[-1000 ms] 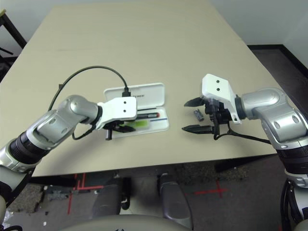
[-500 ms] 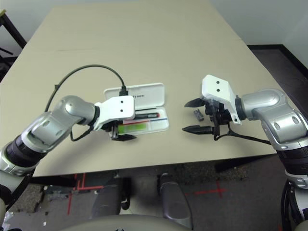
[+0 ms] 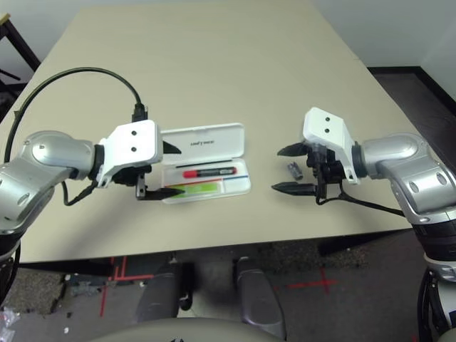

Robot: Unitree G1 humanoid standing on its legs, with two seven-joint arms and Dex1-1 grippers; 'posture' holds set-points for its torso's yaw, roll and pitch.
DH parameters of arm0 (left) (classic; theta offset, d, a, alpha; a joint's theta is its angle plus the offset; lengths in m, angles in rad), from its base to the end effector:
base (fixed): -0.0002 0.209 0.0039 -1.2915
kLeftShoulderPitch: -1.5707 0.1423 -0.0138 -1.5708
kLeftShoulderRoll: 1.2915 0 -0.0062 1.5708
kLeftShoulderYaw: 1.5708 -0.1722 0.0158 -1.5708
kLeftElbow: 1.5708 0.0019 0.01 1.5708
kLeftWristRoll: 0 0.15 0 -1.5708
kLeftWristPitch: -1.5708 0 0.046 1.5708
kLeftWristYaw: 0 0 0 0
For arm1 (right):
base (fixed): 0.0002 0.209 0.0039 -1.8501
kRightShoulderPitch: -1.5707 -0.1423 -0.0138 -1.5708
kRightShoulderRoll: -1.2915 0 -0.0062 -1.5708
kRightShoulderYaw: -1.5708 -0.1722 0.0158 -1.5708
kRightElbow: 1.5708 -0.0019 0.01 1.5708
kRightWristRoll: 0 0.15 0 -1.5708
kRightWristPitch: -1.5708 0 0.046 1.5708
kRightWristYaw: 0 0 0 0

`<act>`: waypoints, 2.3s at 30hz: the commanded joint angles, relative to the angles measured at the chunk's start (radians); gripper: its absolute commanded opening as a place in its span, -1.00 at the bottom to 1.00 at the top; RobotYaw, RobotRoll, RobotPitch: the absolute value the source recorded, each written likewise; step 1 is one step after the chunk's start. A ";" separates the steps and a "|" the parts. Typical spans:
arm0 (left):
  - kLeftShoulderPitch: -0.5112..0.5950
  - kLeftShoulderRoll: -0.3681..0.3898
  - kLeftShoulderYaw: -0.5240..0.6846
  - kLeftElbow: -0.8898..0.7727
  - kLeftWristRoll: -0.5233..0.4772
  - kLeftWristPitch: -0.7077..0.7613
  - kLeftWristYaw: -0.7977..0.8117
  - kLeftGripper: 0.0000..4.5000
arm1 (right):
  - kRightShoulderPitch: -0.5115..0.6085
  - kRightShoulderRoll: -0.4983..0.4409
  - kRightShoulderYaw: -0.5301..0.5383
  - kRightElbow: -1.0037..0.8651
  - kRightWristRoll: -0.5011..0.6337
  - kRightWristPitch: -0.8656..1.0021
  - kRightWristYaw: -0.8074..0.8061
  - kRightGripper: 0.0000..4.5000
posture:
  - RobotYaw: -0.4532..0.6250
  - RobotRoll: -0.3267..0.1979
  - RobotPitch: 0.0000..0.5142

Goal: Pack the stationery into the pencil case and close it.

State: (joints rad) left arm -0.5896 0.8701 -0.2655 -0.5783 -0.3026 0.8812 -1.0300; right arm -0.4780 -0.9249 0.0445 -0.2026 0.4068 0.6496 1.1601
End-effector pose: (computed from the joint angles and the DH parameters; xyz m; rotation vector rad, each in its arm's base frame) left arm 0.2294 0.1578 0.2423 0.7420 0.3072 -1.2167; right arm 0.2581 -0.2378 0.2309 -0.4776 0.3337 1.1209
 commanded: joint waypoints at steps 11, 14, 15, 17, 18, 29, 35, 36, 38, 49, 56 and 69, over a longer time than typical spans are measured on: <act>0.024 -0.004 -0.013 -0.017 -0.017 -0.004 0.035 0.98 | -0.234 -0.024 0.119 -0.032 -0.045 0.695 -0.327 1.00 | -0.26 0.25 -0.45; 0.024 -0.007 -0.014 -0.018 -0.018 -0.004 0.039 0.98 | -0.266 -0.011 0.171 0.022 -0.061 0.793 -0.383 1.00 | -0.25 0.25 -0.44; 0.023 -0.008 -0.015 -0.018 -0.018 -0.004 0.040 0.98 | -0.270 -0.005 0.183 0.033 -0.061 0.811 -0.397 1.00 | -0.25 0.25 -0.44; 0.022 -0.009 -0.015 -0.019 -0.018 -0.003 0.042 0.98 | -0.272 0.011 0.195 0.045 -0.057 0.839 -0.421 1.00 | -0.24 0.25 -0.44; 0.022 -0.010 -0.014 -0.020 -0.018 -0.002 0.043 0.98 | -0.268 0.022 0.199 0.052 -0.059 0.844 -0.434 1.00 | -0.24 0.25 -0.44; 0.015 -0.008 -0.013 -0.028 -0.022 0.007 0.050 0.98 | -0.231 0.129 0.209 0.126 -0.074 0.836 -0.551 1.00 | -0.22 0.25 -0.44; 0.008 -0.010 -0.015 -0.029 -0.022 0.009 0.049 0.98 | -0.200 0.164 0.230 0.168 -0.085 0.805 -0.587 1.00 | -0.21 0.25 -0.43; 0.007 -0.010 -0.016 -0.029 -0.023 0.010 0.049 0.98 | -0.196 0.166 0.236 0.175 -0.089 0.797 -0.590 1.00 | -0.21 0.25 -0.43; 0.006 -0.011 -0.016 -0.031 -0.023 0.012 0.049 0.98 | -0.191 0.169 0.242 0.185 -0.093 0.784 -0.593 1.00 | -0.21 0.25 -0.43; 0.005 -0.012 -0.017 -0.040 -0.024 0.019 0.053 0.98 | -0.189 0.192 0.265 0.227 -0.115 0.715 -0.592 1.00 | -0.20 0.25 -0.44; 0.005 -0.013 -0.019 -0.043 -0.025 0.020 0.054 1.00 | -0.190 0.180 0.273 0.231 -0.124 0.696 -0.582 0.18 | -0.20 0.25 -0.43; 0.002 -0.014 -0.026 -0.035 -0.022 0.013 0.051 1.00 | -0.205 0.121 0.293 0.226 -0.150 0.636 -0.527 -0.87 | -0.22 0.25 -0.43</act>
State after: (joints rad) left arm -0.5815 0.8573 -0.2766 -0.6104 -0.3165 0.8934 -0.9780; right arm -0.6852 -0.7801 0.3117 0.0063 0.2837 1.3013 0.6241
